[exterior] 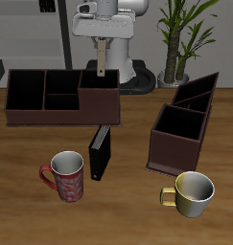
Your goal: Place the yellow book into the back desk caddy's right compartment
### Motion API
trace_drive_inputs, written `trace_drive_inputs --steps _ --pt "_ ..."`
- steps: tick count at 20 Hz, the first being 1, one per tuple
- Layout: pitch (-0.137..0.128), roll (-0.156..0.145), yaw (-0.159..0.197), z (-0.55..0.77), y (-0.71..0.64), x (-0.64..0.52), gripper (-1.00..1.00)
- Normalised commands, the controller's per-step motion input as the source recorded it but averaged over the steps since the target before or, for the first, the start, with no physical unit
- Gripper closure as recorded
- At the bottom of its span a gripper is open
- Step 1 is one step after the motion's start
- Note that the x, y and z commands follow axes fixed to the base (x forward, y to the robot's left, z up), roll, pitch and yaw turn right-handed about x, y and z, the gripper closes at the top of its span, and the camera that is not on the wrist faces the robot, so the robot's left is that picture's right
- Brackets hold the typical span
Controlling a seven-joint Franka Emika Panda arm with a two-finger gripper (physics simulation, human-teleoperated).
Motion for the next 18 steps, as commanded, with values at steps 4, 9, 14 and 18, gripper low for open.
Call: trace_drive_inputs --steps 4,9,14,18 --pt "0.026 0.013 -0.015 -0.27 -0.01 0.07 1.00" --pt "0.010 0.012 0.009 -0.17 0.04 0.04 1.00" --pt "0.014 0.016 0.000 -0.15 0.05 0.01 1.00" --pt "0.022 0.007 -0.005 -0.18 0.00 0.04 1.00"
